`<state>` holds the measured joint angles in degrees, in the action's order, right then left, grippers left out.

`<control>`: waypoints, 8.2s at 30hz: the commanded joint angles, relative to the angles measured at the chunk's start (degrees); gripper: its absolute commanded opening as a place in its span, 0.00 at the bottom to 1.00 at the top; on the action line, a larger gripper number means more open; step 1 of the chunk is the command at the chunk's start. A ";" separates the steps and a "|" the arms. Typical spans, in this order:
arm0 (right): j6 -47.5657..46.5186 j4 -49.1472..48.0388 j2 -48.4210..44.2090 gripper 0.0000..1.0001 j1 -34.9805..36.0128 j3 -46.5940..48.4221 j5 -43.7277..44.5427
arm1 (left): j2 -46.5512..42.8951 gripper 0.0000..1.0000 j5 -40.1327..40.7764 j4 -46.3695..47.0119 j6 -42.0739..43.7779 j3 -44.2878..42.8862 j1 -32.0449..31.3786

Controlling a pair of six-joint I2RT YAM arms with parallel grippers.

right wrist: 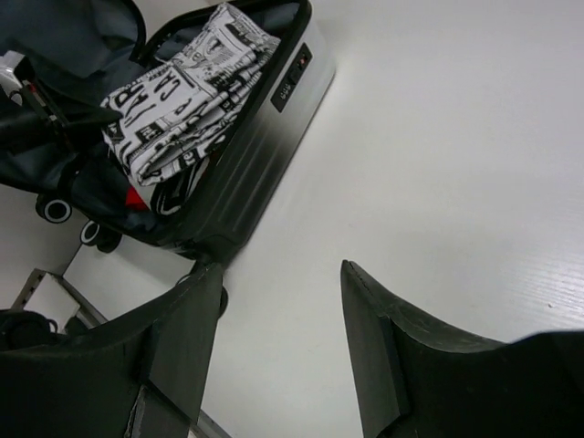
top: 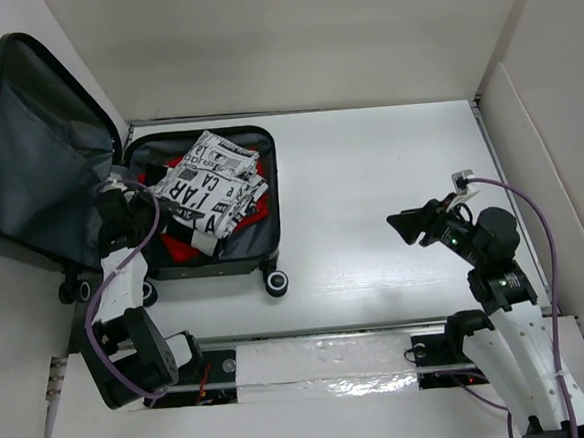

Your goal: Pack the luggage

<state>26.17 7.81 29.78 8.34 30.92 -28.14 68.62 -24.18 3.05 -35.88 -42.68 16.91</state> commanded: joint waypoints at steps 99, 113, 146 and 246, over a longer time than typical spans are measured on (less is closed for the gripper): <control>-11.23 -16.43 39.83 0.04 26.99 7.32 22.34 | -12.46 0.38 14.43 -17.30 18.60 -26.57 -37.58; -11.50 -17.31 36.31 0.00 26.99 5.82 22.61 | 3.71 0.37 41.92 -14.39 4.06 -26.76 3.92; -9.48 -5.09 21.47 0.16 15.14 6.35 29.72 | -10.95 0.26 26.01 7.41 -24.13 21.48 -44.02; -8.08 -1.40 15.94 0.03 7.31 15.96 23.02 | -13.60 0.52 39.39 17.08 -3.59 12.71 -56.99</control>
<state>11.84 8.08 48.90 15.51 55.61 -14.55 55.44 16.38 10.22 -41.23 -24.71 -42.09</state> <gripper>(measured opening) 0.040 0.517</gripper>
